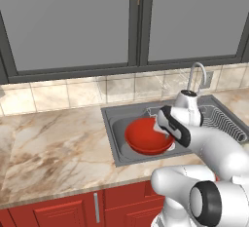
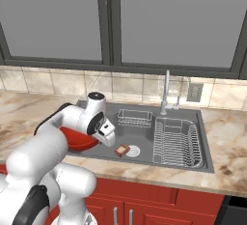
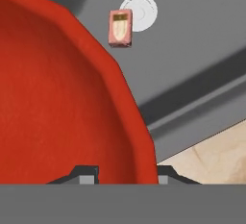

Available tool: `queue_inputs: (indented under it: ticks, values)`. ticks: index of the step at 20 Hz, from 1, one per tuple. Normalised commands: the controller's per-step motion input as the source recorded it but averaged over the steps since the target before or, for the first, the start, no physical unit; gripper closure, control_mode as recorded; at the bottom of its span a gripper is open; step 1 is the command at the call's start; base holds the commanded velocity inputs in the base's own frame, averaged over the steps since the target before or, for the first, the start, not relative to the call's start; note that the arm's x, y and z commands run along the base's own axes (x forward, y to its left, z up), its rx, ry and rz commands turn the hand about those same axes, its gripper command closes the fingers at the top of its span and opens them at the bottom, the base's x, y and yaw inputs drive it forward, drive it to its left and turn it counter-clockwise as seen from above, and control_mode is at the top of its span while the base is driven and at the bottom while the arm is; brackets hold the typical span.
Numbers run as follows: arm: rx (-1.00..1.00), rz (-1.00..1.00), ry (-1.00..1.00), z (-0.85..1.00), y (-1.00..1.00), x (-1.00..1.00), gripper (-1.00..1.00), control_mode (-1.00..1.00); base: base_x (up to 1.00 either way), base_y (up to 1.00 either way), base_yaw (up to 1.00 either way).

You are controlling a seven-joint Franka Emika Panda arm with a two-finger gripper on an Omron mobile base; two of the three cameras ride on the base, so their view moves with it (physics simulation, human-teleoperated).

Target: Pick the bowl and tupperware and place them in the sink. Then turn on the water.

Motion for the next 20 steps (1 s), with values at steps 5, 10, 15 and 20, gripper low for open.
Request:
queue_inputs:
  ticks: [5,10,15,20]
  values:
    - [0.00,0.00,0.09,-0.13,0.00,0.27,1.00,-1.00,0.00,0.00,0.00]
    - [0.00,0.00,0.07,-0.12,0.00,0.30,1.00,-1.00,0.00,0.00,0.00]
    - [0.00,0.00,0.06,-0.16,0.00,0.22,1.00,-1.00,0.00,0.00,0.00]
    - [0.00,0.00,0.01,-0.25,0.00,0.11,1.00,-1.00,0.00,0.00,0.00]
